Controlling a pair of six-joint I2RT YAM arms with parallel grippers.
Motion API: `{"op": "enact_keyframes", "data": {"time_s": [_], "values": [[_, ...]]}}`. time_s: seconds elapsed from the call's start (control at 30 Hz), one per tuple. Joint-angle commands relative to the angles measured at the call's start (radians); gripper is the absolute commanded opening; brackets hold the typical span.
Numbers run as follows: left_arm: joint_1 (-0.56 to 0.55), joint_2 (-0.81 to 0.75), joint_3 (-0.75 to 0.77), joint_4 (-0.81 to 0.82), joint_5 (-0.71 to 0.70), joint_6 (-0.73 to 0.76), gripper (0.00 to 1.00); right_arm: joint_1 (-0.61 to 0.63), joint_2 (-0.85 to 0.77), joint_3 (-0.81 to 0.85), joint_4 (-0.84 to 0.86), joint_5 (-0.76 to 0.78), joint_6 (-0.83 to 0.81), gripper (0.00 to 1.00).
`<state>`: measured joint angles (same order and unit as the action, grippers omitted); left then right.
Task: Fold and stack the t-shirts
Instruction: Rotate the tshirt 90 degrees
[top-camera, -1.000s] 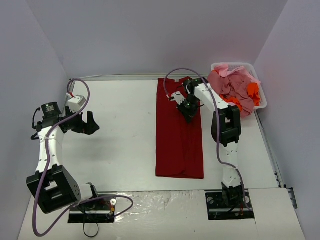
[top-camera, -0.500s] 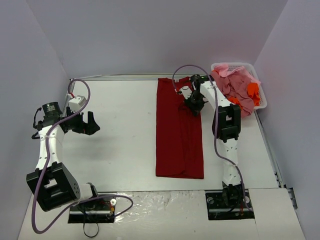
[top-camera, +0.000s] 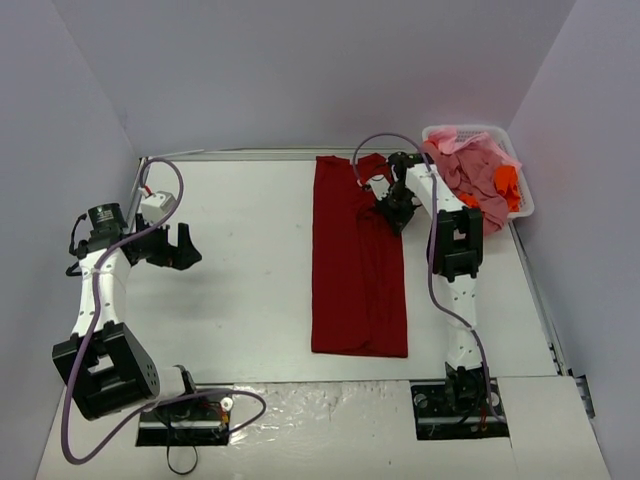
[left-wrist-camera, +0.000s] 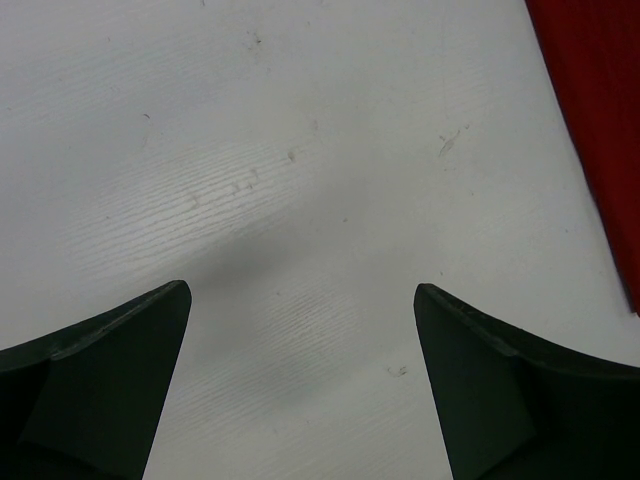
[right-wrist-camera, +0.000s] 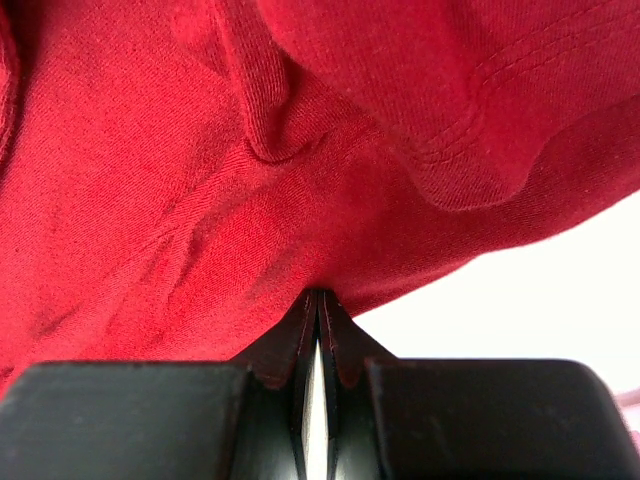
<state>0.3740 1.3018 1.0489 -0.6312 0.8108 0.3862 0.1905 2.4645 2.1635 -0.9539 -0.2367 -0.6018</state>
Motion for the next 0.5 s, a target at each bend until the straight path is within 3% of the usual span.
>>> {"op": "enact_keyframes", "data": {"time_s": [0.0, 0.47], "values": [[-0.006, -0.004, 0.042, -0.01, 0.007, 0.016, 0.94, 0.004, 0.062, 0.035, -0.023, -0.007, 0.008, 0.0], [-0.006, 0.001, 0.045, -0.016, -0.01, 0.016, 0.94, 0.062, 0.203, 0.254, 0.0, -0.087, 0.037, 0.0]]}}
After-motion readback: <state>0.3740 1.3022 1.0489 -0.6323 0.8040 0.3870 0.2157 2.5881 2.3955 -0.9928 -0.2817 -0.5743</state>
